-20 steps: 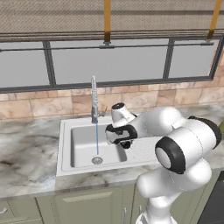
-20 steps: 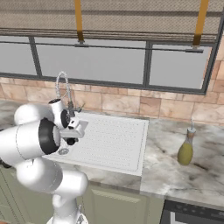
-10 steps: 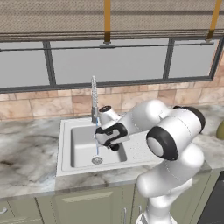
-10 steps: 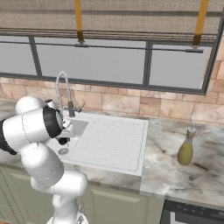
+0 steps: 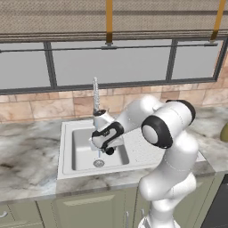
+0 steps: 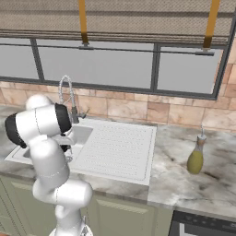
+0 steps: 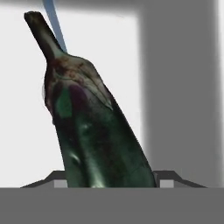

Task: Turn on the sink faucet. Then move the eggplant from the counter to the sink. Turn off the sink. Move the vegetable from the sink to the pot next to the stove. Finally move the pot to the front right burner.

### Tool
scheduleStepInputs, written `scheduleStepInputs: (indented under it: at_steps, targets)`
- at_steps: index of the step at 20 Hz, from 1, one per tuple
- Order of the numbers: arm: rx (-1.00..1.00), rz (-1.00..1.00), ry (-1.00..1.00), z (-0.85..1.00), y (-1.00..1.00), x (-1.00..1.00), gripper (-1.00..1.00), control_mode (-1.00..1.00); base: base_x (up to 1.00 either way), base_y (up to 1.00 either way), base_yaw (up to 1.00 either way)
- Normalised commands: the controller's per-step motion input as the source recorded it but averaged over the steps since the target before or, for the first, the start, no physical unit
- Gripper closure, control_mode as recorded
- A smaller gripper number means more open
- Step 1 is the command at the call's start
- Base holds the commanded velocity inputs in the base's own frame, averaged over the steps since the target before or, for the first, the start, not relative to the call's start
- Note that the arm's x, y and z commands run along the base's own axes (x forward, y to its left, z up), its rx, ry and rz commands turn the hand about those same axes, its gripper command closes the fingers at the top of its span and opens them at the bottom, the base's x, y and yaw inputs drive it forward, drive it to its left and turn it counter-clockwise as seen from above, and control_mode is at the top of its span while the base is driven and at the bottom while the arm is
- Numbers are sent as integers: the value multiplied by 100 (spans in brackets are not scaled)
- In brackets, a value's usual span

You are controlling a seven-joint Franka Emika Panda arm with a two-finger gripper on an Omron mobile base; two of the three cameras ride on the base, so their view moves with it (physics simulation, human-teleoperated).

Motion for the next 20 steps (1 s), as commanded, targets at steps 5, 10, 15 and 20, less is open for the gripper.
scheduleStepInputs:
  at_steps: [5, 10, 15, 20]
  targets:
    - [0, 0, 0, -28, 20, 27, 100, -100, 0, 0, 0]
    - [-1, 0, 0, -32, 17, 24, 100, -100, 0, 0, 0]
    - [0, 0, 1, -30, 16, 26, 100, -100, 0, 0, 0]
    - [-1, 0, 2, -32, 17, 30, 100, -100, 0, 0, 0]
